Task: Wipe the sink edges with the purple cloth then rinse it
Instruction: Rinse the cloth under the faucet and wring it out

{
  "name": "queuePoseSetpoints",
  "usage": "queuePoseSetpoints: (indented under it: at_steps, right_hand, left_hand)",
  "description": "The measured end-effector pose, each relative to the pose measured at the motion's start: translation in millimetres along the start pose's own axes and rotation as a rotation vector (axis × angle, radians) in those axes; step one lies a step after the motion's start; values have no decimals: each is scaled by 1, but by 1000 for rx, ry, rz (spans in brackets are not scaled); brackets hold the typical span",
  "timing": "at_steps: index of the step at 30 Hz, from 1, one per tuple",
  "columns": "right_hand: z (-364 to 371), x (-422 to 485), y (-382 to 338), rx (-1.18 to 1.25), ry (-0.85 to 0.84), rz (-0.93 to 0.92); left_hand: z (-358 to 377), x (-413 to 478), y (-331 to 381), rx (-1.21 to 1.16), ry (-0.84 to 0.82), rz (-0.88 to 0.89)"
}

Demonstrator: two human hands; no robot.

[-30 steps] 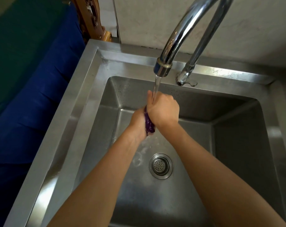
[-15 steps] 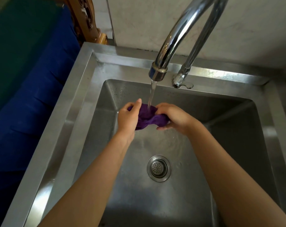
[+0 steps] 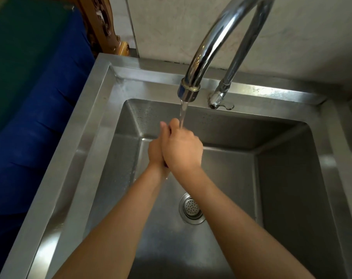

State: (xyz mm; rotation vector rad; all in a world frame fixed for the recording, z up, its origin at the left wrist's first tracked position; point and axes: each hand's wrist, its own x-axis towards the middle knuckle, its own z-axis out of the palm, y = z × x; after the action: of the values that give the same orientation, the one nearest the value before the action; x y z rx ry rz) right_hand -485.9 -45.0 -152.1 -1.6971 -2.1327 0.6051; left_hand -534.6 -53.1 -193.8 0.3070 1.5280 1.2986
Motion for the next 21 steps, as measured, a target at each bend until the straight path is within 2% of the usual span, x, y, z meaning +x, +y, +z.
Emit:
queuePoseSetpoints:
  at_steps: [2,4,5,9,12,16,21]
  right_hand:
    - [1,19,8,-4,-37,88]
    - [0,37,17,1,-37,154]
    - [-1,44,23,18,-29,166]
    - [-8,47,50,150,-11,77]
    - [-10,26,61,281,-75,14]
    - [-5,-13,35,481,-6,-32]
    - [-3,4,21,279,158,120]
  left_hand:
    - [8,-6,5,-137,26,-161]
    - [14,-6,8,-73,88,-191]
    - [16,-4,8,-8,112,-153]
    - [15,-2,10,183,181,194]
    - [12,1,19,216,165,288]
    - [6,8,22,189,170,198]
    - [12,-1,8,139,29,-29]
